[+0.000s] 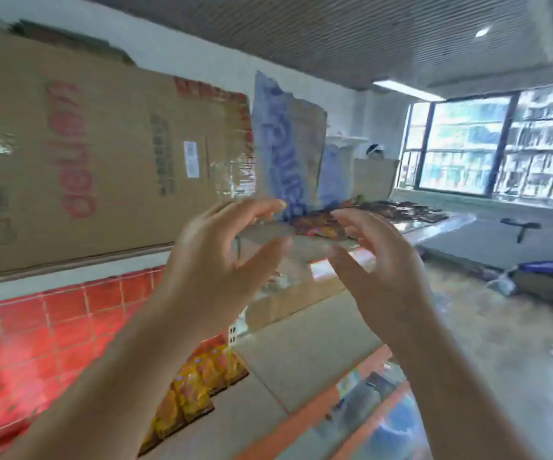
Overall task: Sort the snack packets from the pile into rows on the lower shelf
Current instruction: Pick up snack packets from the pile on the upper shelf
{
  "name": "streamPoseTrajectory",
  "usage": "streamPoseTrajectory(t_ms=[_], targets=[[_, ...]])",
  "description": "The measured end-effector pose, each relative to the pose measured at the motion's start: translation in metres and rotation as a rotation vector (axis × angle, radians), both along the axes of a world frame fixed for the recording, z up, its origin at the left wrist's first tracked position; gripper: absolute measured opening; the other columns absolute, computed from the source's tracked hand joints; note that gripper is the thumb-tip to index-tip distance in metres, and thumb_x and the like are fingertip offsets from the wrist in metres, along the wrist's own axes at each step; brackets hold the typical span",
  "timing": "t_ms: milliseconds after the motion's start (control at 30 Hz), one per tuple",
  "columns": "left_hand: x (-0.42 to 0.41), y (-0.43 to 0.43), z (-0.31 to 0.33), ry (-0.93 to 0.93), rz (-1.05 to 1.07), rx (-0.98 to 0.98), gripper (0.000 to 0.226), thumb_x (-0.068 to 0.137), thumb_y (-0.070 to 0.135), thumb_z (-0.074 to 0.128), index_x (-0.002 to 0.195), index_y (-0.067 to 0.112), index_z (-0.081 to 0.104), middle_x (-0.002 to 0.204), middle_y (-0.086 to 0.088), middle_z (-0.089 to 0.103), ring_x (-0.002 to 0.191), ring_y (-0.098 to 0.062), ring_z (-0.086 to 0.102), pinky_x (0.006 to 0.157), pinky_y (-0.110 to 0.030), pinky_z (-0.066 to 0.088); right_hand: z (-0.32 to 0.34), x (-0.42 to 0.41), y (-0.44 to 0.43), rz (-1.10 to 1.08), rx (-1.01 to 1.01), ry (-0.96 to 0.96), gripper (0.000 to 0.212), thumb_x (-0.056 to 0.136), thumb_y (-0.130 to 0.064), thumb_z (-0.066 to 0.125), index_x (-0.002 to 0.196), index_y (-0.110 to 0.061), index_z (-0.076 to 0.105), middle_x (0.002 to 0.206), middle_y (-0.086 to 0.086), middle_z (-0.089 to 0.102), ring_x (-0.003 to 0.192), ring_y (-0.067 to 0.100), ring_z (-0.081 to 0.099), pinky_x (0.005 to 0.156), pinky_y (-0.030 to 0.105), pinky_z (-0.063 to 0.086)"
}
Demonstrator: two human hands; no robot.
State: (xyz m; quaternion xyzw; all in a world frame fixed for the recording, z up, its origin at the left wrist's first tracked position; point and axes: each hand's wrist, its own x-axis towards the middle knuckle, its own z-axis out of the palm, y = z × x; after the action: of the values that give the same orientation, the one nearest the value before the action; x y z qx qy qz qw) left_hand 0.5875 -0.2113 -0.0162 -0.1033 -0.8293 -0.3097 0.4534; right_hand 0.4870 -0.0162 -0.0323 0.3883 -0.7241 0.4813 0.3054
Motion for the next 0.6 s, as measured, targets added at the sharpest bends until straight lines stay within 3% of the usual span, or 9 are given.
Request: streamPoseTrajectory(t_ms=[133, 267, 400, 533, 600], targets=[[-0.046, 0.063, 0.012, 0.000, -0.091, -0.011, 0.045, 0.084, 0.058, 0.060, 0.127, 0.046, 0.066, 0.120, 0.033, 0.064, 0.116, 0.015, 0.051, 0.091, -0.002, 0.035, 0.015, -0.029, 0.076, -0.154, 0.005, -0.010, 0.041, 0.083, -0.048, 0.063, 0.123, -0.037, 0.067, 0.116, -0.025, 0.064, 0.113, -0.003, 0.059, 0.096, 0.024, 0.050], [-0.095, 0.110, 0.014, 0.008, -0.162, -0.001, 0.050, 0.080, 0.062, 0.056, 0.125, 0.044, 0.068, 0.110, 0.042, 0.061, 0.112, 0.017, 0.053, 0.088, -0.001, 0.034, 0.024, -0.055, 0.132, -0.228, -0.037, -0.030, 0.038, 0.079, -0.059, 0.064, 0.116, -0.064, 0.056, 0.115, -0.034, 0.059, 0.109, -0.002, 0.061, 0.089, 0.023, 0.051], [-0.144, 0.137, 0.010, -0.017, -0.205, -0.011, 0.047, 0.082, 0.067, 0.054, 0.126, 0.053, 0.059, 0.117, 0.038, 0.062, 0.116, 0.013, 0.053, 0.089, -0.010, 0.039, 0.017, -0.089, 0.173, -0.298, -0.023, -0.032, 0.041, 0.088, -0.033, 0.078, 0.110, -0.061, 0.060, 0.118, -0.037, 0.058, 0.106, -0.017, 0.056, 0.080, 0.006, 0.047], [-0.198, 0.156, 0.002, -0.016, -0.219, -0.035, 0.053, 0.084, 0.074, 0.049, 0.134, 0.055, 0.051, 0.117, 0.054, 0.048, 0.120, 0.020, 0.044, 0.088, -0.007, 0.034, 0.010, -0.128, 0.194, -0.352, -0.020, -0.064, 0.050, 0.088, -0.034, 0.078, 0.106, -0.074, 0.054, 0.117, -0.042, 0.055, 0.108, -0.018, 0.054, 0.082, 0.017, 0.045], [-0.225, 0.164, -0.002, -0.001, -0.236, -0.034, 0.053, 0.087, 0.071, 0.050, 0.135, 0.050, 0.055, 0.116, 0.054, 0.048, 0.120, 0.021, 0.043, 0.089, -0.007, 0.034, 0.007, -0.148, 0.200, -0.374, -0.034, -0.075, 0.047, 0.083, -0.041, 0.075, 0.104, -0.077, 0.053, 0.115, -0.045, 0.056, 0.106, -0.018, 0.055, 0.081, 0.016, 0.043]])
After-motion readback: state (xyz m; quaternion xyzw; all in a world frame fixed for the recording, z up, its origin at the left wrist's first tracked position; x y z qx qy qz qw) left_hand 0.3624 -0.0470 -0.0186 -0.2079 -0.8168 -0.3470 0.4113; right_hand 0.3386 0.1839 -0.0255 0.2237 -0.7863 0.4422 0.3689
